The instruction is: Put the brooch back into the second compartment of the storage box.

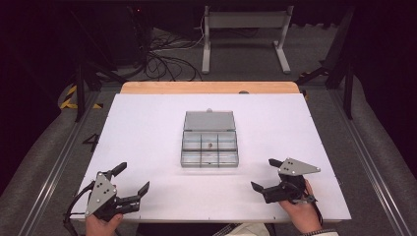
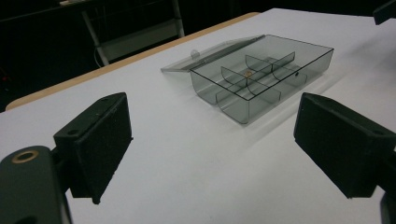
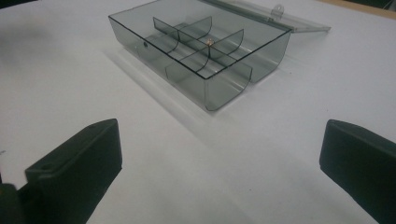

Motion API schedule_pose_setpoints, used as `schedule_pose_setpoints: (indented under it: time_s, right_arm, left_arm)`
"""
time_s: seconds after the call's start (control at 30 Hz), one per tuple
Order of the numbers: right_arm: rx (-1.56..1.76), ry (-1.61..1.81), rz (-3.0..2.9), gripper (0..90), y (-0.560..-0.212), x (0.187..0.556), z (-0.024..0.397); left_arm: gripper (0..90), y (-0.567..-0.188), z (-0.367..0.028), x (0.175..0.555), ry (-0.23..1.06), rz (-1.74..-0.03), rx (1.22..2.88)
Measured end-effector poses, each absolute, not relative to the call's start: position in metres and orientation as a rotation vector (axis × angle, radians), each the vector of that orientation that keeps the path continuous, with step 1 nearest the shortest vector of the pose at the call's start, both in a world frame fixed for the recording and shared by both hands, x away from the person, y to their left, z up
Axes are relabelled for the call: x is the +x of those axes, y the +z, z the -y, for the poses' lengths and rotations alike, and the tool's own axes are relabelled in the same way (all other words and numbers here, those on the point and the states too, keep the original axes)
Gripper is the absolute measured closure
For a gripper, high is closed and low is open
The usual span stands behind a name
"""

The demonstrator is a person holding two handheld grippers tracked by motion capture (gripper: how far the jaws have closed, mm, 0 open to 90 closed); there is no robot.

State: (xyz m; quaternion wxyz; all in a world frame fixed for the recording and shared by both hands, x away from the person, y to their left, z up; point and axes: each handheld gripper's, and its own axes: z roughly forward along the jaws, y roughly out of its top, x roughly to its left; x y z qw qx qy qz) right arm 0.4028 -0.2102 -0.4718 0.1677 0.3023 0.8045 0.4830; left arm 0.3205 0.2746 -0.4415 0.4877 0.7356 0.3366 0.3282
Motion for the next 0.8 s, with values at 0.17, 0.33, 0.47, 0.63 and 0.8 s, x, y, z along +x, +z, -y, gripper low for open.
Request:
schedule_pose_setpoints:
  time_s: [0.17, 0.33, 0.47, 0.63, 0.8]
  right_arm:
    - [0.859, 1.358, -2.316, 0.0, -0.4778, 0.4030, 0.2071]
    - [0.841, 1.347, -2.329, 0.0, -0.4793, 0.4028, 0.2037]
    - [0.839, 1.346, -2.324, 0.0, -0.4789, 0.4027, 0.2046]
    - [0.841, 1.357, -2.307, 0.0, -0.4774, 0.4021, 0.2058]
    - [0.839, 1.349, -2.308, 0.0, -0.4767, 0.4017, 0.2053]
  left_arm:
    - [11.9, -0.4414, -0.2749, 0.3210, 0.808, -0.811, 1.793]
    - [11.9, -0.4419, -0.2752, 0.3214, 0.806, -0.814, 1.788]
    - [11.9, -0.4421, -0.2754, 0.3215, 0.807, -0.818, 1.784]
    - [11.8, -0.4424, -0.2755, 0.3219, 0.812, -0.820, 1.787]
    - [11.8, -0.4424, -0.2765, 0.3220, 0.808, -0.821, 1.786]
